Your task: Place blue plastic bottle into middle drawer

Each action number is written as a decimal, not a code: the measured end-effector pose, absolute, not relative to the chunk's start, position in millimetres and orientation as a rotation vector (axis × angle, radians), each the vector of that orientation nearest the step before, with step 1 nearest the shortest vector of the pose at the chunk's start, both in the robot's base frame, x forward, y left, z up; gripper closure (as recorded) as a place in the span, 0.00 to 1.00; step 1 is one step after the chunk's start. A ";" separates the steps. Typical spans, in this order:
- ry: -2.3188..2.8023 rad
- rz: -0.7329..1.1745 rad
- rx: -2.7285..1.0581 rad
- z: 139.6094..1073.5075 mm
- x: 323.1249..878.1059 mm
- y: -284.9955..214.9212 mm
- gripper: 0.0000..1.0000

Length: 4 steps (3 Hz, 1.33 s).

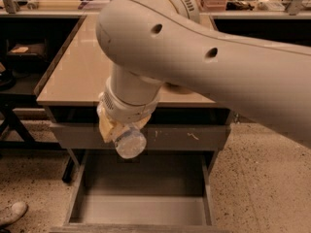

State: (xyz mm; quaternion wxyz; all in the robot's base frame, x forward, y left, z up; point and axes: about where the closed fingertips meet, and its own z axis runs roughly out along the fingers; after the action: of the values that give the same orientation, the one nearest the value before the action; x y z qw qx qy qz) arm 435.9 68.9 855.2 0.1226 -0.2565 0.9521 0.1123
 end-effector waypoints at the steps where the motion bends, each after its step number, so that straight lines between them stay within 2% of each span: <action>1: 2.837 0.345 -0.694 821.5 419.9 60.4 1.00; 3: 2.992 0.457 -0.486 713.3 377.9 10.2 1.00; 4: 2.992 0.457 -0.486 713.3 377.9 10.2 1.00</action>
Offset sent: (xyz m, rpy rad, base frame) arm -0.0717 -0.0650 -0.1574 0.0422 0.2231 -0.2032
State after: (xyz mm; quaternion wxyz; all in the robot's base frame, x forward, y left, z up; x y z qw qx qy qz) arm 377.9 10.2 713.3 0.0382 -0.1584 0.9753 0.1489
